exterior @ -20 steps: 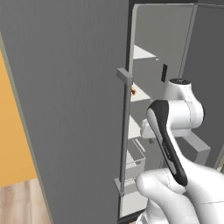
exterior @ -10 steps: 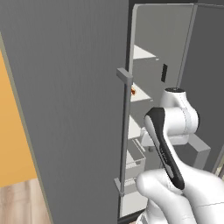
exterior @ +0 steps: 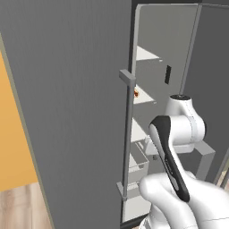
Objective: Store the hot dog in the freezer for long-term storage. Close the freezer door after placing the cooked food.
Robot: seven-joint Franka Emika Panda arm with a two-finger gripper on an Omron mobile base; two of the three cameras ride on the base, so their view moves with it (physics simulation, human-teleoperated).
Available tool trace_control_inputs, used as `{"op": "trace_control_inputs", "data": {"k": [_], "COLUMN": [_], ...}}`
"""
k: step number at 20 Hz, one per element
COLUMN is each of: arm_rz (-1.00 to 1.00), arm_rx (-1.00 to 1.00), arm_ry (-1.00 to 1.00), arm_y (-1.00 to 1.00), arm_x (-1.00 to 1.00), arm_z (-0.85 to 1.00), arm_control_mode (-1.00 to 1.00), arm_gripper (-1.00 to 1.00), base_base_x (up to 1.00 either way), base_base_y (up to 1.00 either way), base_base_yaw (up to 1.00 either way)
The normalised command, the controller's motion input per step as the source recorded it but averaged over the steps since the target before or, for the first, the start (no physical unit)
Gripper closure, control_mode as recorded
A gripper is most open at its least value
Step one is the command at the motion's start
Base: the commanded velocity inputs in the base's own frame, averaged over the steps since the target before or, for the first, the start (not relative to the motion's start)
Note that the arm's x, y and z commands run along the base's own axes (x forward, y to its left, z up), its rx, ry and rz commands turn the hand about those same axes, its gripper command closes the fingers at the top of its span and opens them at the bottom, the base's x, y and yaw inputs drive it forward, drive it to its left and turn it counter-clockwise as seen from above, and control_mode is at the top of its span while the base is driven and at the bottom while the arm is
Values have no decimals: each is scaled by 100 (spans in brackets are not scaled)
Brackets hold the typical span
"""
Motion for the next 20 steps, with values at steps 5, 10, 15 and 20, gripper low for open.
{"op": "trace_control_inputs", "data": {"k": [5, 10, 15, 20], "arm_rz": [0, 0, 0, 0], "arm_rx": [0, 0, 0, 0], "arm_ry": [-1, -3, 0, 0], "arm_y": [1, 1, 0, 0], "arm_x": [-4, -22, 0, 0], "arm_z": [0, -1, 0, 0], "arm_control_mode": [-100, 100, 100, 100], "arm_gripper": [-100, -100, -100, -100], "base_base_x": [0, -10, -63, -39], "base_base_y": [0, 0, -13, -31], "base_base_yaw": [0, 0, 0, 1]}}
